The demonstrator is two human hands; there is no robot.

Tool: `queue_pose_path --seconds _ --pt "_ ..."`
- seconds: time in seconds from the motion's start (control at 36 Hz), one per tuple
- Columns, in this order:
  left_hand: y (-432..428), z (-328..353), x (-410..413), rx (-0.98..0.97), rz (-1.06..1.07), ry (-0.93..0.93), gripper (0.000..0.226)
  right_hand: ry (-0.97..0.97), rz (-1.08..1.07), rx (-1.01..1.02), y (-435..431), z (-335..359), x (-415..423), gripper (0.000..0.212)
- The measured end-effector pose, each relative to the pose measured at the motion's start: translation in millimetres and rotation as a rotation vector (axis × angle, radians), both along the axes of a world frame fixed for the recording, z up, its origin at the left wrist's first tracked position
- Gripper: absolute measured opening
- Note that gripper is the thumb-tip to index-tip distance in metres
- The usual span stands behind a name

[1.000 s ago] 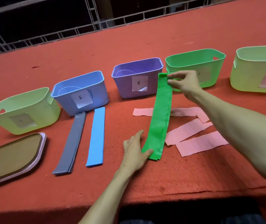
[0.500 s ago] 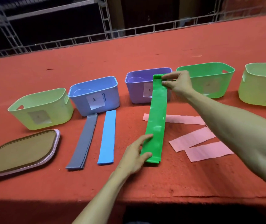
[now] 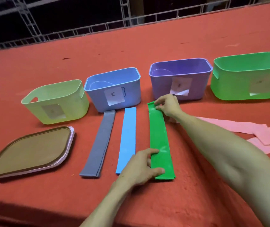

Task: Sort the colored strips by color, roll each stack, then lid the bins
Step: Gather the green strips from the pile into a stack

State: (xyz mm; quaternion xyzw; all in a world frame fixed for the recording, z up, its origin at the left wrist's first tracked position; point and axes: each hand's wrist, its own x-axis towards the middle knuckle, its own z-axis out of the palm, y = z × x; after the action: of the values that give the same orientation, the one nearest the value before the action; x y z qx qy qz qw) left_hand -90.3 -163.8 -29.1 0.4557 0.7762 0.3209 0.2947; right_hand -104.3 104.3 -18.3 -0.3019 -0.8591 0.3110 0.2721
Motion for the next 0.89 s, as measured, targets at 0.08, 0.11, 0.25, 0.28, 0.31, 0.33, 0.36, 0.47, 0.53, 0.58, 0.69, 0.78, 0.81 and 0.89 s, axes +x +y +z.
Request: queue_pose_path --seconds 0.08,0.11,0.25,0.28,0.31,0.33,0.36,0.47,0.53,0.58,0.69,0.78,0.81,0.89 --pt "3.9 4.8 -0.8 -0.063 -0.001 -0.009 0.061 -0.036 0.008 -0.003 3.5 -14.0 -4.4 0.016" --pt "4.9 6.3 0.1 -0.078 -0.001 -0.033 0.06 -0.049 0.019 -0.002 4.8 -16.6 -5.5 0.016" --pt "6.9 12.5 2.1 -0.171 -0.035 0.016 0.058 -0.203 0.081 0.001 14.0 -13.2 -10.7 0.015" --pt "6.2 13.2 2.0 -0.18 -0.033 0.033 0.058 -0.24 0.094 0.02 15.9 -12.1 -11.7 0.015" --pt "5.7 14.5 2.4 -0.187 -0.033 0.063 0.058 -0.275 0.104 0.037 16.5 -10.9 -11.8 0.016" --pt "5.1 15.6 3.2 -0.193 -0.037 0.097 0.059 -0.302 0.11 0.043 16.3 -9.3 -11.2 0.017" --pt "4.8 16.5 3.5 -0.197 -0.043 0.126 0.06 -0.321 0.11 0.046 15.1 -7.8 -10.8 0.018" --pt "4.8 16.6 4.4 -0.196 -0.043 0.167 0.064 -0.355 0.1 0.067 8.8 -6.0 -11.8 0.018" --pt "4.9 17.4 4.9 -0.201 -0.033 0.149 0.065 -0.354 0.086 0.076 4.3 -7.8 -10.9 0.016" --pt "5.1 17.8 5.4 -0.195 -0.011 0.112 0.064 -0.314 0.073 0.082 1.5 -8.6 -8.0 0.019" --pt "6.8 19.3 7.8 -0.198 0.003 0.13 0.063 -0.165 0.076 0.071 -5.7 5.2 12.8 0.021" --pt "8.6 22.9 10.6 -0.231 0.002 0.286 0.063 -0.114 0.119 0.018 -18.0 22.9 46.2 0.015" --pt "9.6 23.9 12.1 -0.225 0.031 0.329 0.059 -0.113 0.136 -0.007 -22.5 27.2 61.6 0.014" --pt "16.2 27.4 20.7 -0.12 0.158 0.347 0.038 -0.138 0.187 -0.082 -37.3 34.8 114.8 0.01"
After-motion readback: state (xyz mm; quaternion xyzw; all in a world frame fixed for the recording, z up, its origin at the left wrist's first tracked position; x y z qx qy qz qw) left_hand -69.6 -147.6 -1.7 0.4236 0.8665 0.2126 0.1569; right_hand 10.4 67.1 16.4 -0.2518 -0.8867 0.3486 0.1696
